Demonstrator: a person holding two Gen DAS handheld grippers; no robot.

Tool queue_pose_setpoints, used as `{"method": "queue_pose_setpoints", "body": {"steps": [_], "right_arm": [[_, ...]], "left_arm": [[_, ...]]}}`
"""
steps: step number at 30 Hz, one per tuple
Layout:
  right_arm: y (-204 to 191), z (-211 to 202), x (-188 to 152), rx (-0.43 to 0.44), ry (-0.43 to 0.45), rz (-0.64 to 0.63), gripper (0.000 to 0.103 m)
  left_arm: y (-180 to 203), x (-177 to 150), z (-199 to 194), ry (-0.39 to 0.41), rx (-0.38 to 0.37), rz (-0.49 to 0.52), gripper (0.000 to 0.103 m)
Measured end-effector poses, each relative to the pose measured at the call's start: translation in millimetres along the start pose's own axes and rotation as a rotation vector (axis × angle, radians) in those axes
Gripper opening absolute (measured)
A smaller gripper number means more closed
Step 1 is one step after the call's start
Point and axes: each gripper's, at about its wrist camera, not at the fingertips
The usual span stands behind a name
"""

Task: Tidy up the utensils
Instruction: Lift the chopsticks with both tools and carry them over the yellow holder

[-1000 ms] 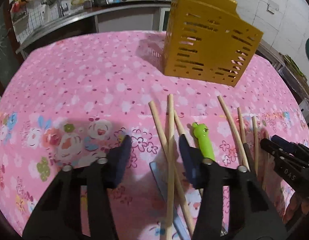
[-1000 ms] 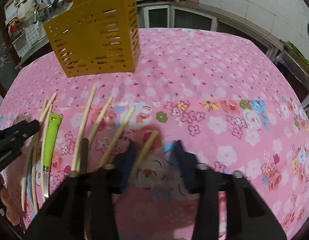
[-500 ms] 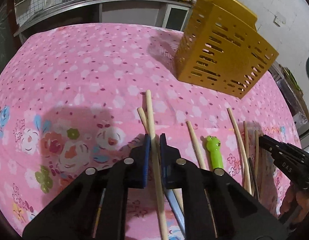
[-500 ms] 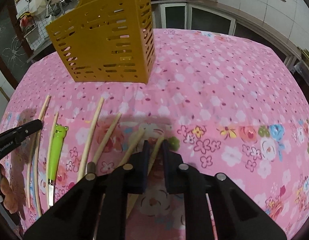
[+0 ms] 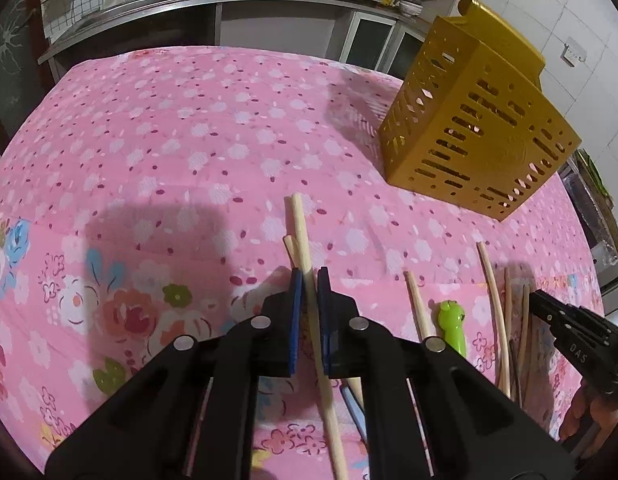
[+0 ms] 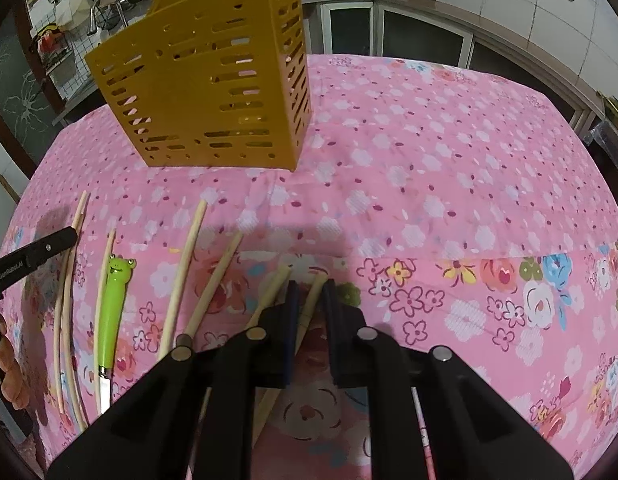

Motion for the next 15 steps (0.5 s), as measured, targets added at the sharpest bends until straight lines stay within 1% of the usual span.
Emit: {"method": "queue_pose_setpoints", "body": {"steps": [4, 8, 15], "right_arm": [[0.2, -1.4, -0.5, -0.004, 0.016, -0.003, 0.011], [4.6, -8.5, 0.4, 0.003, 0.047, 0.012, 0.010], [6.7, -37.8, 7.4, 0.014, 0.136, 0.012, 0.009]], "left_arm": [[0.4, 1.6, -11.7, 0.040, -0.016, -0.002, 0.005], [-0.9, 3.8, -20.8, 0.053, -0.036, -0.017, 0.004], [0.2, 5.5, -44.8, 0.113, -0.079, -0.027, 0.004]]}}
Point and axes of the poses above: each gripper's, at about its wrist camera, not at the fingertips, and z roughly the way its jaws point, y to its right, x to its top, and after that the axes turned 9 degrees about -z, right-handed
